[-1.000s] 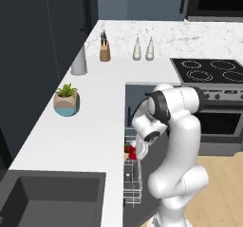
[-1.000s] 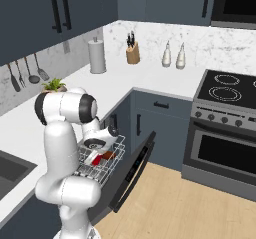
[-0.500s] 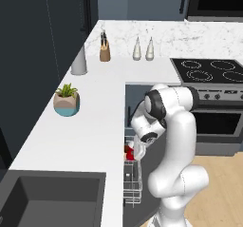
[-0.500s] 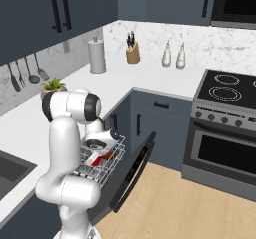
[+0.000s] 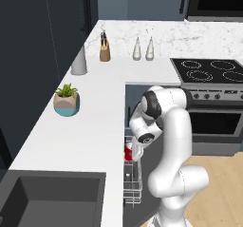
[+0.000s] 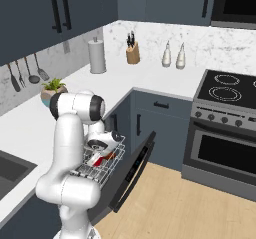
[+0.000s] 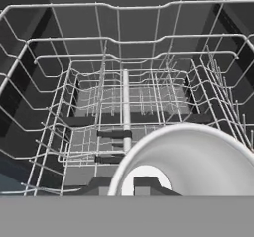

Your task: Pick up the cup and bowl from the counter, place them in the dishwasher, and close the dishwasher door.

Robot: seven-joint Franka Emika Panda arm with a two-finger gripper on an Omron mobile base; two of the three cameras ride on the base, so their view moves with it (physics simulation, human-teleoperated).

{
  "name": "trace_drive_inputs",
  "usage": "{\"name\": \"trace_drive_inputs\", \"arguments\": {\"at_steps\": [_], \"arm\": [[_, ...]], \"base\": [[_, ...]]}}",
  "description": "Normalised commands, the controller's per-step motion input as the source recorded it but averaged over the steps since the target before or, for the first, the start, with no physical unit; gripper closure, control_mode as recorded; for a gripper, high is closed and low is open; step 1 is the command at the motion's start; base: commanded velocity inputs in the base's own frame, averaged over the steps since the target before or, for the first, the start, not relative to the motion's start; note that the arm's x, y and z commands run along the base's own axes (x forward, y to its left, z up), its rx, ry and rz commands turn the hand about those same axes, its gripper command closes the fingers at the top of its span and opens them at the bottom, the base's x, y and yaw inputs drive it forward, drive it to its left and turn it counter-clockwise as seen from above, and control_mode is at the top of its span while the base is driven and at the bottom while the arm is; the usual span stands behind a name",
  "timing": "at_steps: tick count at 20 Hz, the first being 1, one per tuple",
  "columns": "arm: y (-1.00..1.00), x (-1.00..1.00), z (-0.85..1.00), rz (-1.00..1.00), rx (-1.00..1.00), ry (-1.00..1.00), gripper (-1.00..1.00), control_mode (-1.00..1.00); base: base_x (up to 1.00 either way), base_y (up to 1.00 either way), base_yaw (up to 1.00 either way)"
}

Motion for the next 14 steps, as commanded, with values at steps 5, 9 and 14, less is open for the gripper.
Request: {"name": "trace_drive_inputs", "arguments": {"at_steps": [5,9,14], "arm": [[0.12,0.3,-0.23,0.0,0.0,0.0,1.0,-1.0],[0.08,0.25,-0.31,0.0,0.0,0.0,1.0,-1.0],[0.01,0.17,-0.41,0.01,0.0,0.0,1.0,-1.0]], "base": [[0.0,0.0,0.0],[0.0,0.0,0.0],[0.0,0.0,0.0]]}}
